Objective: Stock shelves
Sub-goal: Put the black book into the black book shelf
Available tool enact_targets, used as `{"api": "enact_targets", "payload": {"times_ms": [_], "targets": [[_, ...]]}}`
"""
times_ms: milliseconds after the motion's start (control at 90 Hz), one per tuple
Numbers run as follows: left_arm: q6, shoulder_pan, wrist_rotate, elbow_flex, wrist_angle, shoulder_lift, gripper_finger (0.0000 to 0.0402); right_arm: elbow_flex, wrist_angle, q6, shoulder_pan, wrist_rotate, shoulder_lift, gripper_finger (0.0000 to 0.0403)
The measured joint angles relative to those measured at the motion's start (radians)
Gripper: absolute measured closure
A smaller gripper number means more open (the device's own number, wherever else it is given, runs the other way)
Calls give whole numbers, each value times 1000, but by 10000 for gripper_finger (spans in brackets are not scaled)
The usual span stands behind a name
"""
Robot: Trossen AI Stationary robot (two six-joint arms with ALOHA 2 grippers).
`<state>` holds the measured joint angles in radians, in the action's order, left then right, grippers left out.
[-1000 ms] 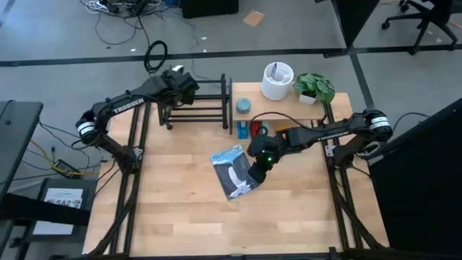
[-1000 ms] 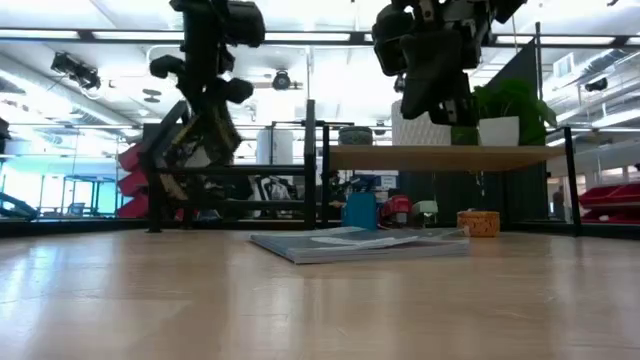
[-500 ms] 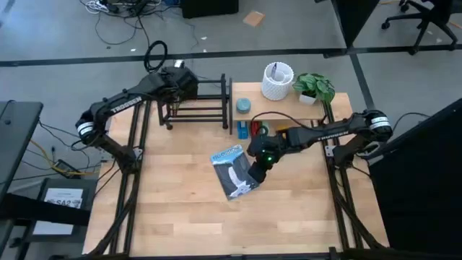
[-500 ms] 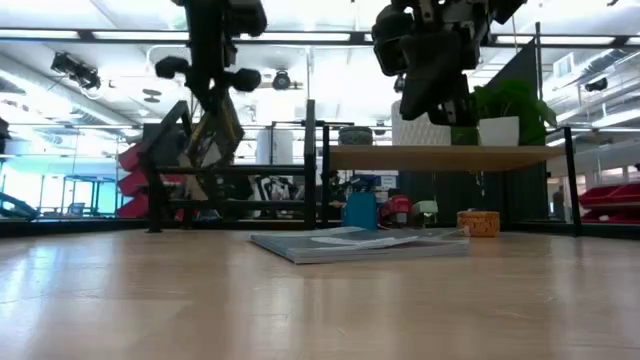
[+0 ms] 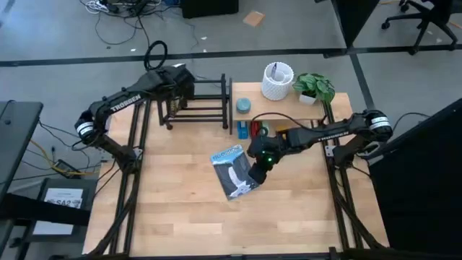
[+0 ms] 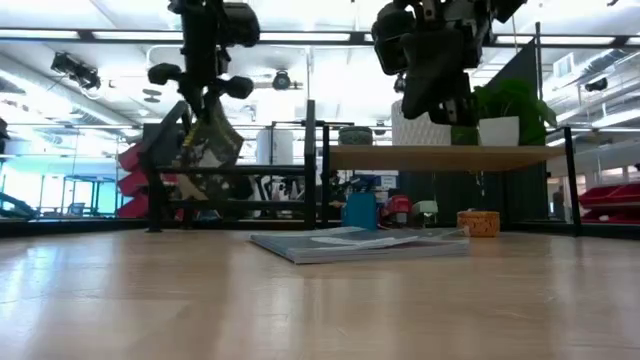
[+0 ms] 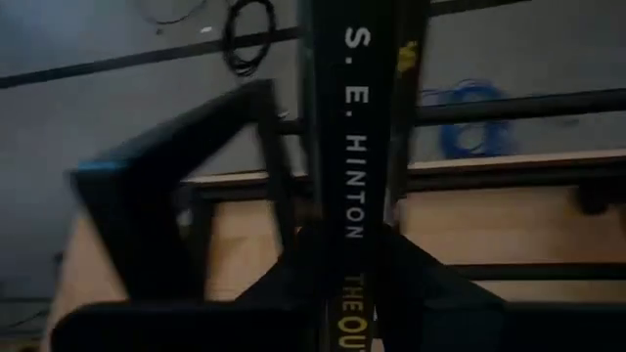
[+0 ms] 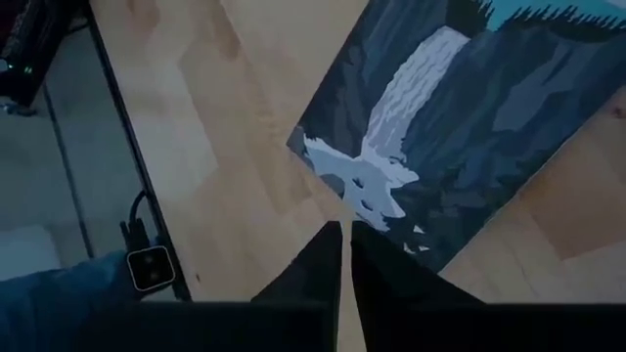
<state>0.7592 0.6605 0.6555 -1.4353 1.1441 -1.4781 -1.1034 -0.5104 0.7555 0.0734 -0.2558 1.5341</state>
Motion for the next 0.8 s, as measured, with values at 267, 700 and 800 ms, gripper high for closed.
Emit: {"api": "enact_targets", "payload": {"times_ms": [267, 700, 800], "targets": [[22, 28, 71, 0, 147, 7, 338, 0, 0, 0, -1, 0, 0, 401], [-18, 25, 78, -58, 158, 7, 262, 0, 0, 0, -5, 24, 0, 402], [-48, 25, 77, -102, 160, 7, 239, 0, 0, 0, -5, 24, 0, 401]]}}
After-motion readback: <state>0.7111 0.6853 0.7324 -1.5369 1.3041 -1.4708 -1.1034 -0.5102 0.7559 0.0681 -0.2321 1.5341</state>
